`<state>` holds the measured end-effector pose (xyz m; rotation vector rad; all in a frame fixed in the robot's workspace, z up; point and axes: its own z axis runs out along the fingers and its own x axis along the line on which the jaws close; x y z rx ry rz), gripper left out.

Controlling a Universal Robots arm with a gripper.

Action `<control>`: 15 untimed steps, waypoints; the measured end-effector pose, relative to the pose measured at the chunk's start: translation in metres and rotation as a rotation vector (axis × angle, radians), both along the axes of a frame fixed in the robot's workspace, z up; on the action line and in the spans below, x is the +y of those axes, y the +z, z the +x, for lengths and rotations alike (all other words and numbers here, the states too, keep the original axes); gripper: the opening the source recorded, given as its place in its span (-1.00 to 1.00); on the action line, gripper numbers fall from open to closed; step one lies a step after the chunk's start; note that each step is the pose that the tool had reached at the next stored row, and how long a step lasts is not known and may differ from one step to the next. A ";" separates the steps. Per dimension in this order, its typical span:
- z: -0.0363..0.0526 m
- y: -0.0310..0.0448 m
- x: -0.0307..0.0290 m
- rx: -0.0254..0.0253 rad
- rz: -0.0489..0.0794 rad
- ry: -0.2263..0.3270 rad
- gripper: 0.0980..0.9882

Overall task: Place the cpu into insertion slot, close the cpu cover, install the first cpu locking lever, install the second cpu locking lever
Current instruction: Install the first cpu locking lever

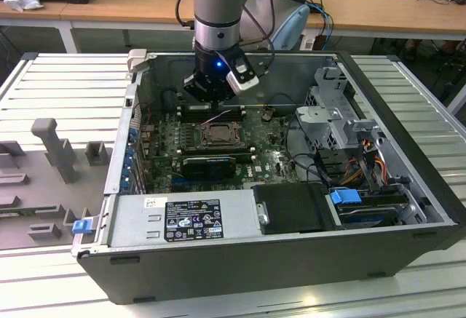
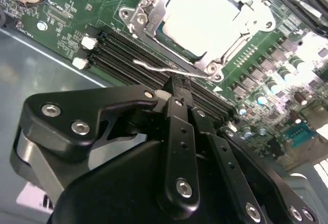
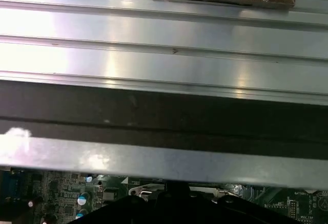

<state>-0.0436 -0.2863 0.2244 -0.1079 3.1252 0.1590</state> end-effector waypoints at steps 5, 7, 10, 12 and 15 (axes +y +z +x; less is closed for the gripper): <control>0.0096 -0.0025 0.0007 -0.0002 0.000 -0.001 -0.98; 0.0131 -0.0033 0.0008 -0.0001 0.000 -0.002 -0.98; 0.0197 -0.0056 0.0007 -0.0002 0.000 -0.005 -0.98; 0.0219 -0.0071 0.0007 -0.0001 0.000 -0.009 -0.98; 0.0233 -0.0089 0.0004 -0.0001 0.000 -0.013 -0.98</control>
